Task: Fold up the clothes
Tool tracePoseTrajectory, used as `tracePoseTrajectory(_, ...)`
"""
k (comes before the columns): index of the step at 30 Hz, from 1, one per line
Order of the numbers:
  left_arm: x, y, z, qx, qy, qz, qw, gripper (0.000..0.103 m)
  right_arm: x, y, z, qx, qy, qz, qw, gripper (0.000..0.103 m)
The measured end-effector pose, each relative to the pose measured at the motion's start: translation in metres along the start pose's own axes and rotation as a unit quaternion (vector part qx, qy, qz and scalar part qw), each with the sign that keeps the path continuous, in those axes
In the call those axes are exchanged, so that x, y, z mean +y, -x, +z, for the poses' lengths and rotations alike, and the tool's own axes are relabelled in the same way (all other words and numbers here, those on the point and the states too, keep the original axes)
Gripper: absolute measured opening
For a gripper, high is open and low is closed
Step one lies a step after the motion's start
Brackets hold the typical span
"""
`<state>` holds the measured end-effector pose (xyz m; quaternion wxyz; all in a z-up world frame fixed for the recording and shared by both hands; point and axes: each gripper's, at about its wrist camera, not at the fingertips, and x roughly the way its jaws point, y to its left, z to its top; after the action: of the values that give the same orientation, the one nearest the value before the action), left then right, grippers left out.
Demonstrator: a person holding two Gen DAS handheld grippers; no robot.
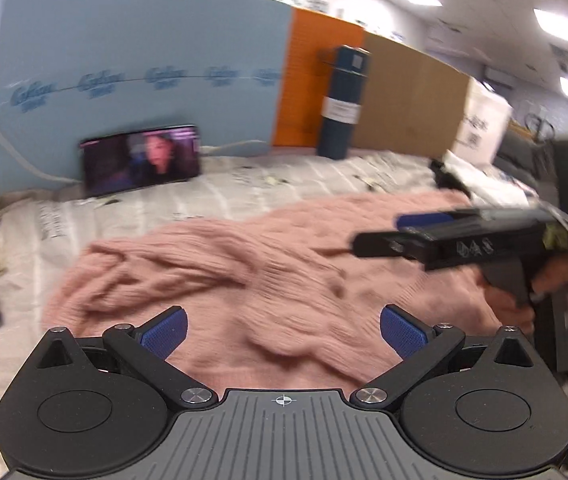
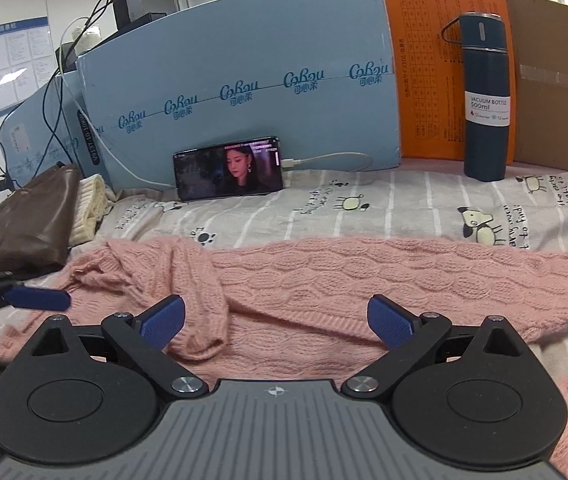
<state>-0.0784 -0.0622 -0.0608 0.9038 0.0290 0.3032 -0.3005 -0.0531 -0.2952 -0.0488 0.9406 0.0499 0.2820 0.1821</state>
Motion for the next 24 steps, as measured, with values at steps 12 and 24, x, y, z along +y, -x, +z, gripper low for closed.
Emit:
tracePoseTrajectory(12, -0.010, 0.006, -0.007, 0.004, 0.011, 0.017, 0.9998, 0.103, 0.012, 0.010, -0.004, -0.005, 0.008, -0.004, 1.000, 0.098)
tracePoseTrajectory(24, 0.000, 0.040, -0.002, -0.123, 0.069, 0.104, 0.9845, 0.103, 0.014, 0.024, -0.004, -0.045, 0.000, -0.013, 0.999, 0.100)
